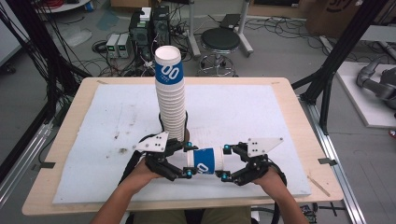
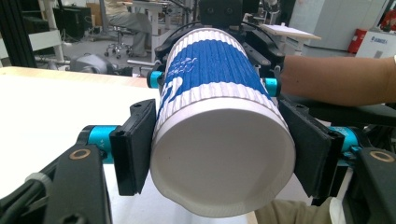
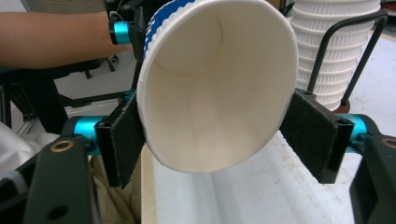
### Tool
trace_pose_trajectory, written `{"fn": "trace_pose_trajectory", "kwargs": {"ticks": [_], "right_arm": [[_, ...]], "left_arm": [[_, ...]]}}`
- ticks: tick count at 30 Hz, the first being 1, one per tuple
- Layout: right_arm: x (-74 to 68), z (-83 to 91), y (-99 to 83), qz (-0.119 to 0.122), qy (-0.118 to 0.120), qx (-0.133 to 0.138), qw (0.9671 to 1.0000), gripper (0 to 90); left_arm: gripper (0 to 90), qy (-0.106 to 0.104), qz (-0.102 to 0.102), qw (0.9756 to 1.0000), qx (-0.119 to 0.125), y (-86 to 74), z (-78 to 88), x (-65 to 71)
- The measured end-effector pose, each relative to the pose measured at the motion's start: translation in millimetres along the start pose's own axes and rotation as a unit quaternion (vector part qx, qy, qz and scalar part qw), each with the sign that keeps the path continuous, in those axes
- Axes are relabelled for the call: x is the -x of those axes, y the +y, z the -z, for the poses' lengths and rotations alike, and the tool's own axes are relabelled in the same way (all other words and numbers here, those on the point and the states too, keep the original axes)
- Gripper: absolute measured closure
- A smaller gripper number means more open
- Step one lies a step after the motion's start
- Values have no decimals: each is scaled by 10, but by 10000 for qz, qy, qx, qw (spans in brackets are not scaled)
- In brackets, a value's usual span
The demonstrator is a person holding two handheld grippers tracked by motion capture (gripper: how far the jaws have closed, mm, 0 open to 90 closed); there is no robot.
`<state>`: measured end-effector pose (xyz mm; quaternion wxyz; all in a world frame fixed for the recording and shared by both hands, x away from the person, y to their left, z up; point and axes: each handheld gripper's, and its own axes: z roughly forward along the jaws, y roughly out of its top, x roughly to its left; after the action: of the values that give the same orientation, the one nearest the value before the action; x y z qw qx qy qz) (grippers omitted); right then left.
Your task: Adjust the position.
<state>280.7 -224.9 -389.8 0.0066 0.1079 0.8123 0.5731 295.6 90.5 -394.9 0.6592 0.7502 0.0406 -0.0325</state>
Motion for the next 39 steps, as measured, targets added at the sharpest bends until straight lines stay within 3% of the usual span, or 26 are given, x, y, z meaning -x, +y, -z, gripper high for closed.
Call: {"fn": "trace_pose_trajectory", "kwargs": {"ticks": [13,18,21,27,32,39], "right_arm": [[4,3,54,26,93,-162,9998,316],[6,-1,65,22,130,-171,9998,316],[6,-2,71,29,133,-173,9998,316],[30,14,57,-2,104,-238,9997,316],[34,47,89,52,60,-270,9996,315],[46,78,191,245,-75,-573,9980,315]], "left_arm": [[314,66,-45,9998,-183,15,31,25],[290,205,-19,9995,-259,24,27,48],[210,325,89,9986,-398,34,25,58],[173,614,203,9959,-627,62,77,90],[173,692,112,9945,-774,125,154,112],[173,734,12,9929,-934,261,202,135]]}}
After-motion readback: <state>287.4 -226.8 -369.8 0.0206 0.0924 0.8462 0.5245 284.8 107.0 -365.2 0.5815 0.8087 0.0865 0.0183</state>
